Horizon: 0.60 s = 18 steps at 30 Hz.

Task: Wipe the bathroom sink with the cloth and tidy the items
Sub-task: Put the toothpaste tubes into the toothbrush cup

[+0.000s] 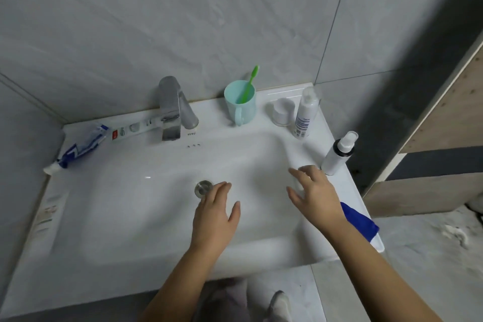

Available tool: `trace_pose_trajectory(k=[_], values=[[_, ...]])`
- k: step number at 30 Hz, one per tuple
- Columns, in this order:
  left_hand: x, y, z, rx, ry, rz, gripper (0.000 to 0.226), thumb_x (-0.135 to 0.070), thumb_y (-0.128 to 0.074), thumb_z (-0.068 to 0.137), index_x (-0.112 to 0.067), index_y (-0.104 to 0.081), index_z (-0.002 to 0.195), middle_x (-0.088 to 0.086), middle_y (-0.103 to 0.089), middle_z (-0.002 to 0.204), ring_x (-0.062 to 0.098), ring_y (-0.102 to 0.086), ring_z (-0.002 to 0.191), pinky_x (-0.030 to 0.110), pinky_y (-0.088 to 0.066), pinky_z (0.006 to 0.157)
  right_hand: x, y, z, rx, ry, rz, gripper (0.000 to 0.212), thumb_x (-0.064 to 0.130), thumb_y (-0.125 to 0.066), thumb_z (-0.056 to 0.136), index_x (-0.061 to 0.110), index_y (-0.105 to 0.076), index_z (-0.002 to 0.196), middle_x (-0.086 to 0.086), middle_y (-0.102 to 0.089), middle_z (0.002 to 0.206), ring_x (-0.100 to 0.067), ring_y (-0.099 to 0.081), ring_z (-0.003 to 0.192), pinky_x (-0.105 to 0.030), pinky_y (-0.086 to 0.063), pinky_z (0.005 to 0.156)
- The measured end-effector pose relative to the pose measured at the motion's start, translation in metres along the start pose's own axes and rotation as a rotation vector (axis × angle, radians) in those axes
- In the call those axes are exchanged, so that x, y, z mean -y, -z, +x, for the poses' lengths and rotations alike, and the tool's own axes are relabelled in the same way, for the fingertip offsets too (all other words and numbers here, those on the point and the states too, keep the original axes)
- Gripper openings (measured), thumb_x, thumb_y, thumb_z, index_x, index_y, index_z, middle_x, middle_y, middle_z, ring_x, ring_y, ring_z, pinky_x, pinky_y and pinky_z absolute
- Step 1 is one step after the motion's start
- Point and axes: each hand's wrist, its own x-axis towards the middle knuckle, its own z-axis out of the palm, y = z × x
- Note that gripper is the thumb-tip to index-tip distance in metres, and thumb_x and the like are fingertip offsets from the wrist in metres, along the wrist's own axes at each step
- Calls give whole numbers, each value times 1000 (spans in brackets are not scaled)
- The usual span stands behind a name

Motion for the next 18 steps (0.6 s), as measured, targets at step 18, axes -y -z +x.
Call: trace_pose_trajectory(k=[18], values=[[-14, -29, 210, -47, 241, -342, 24, -25, -62, 85, -15, -62, 106, 5, -58, 103, 24, -57, 91, 25, -34, 66, 30, -17, 95, -86, -175, -40, 39, 11, -68, 79, 5, -61, 117, -13, -61, 107, -34, -58, 99, -33, -47, 76]])
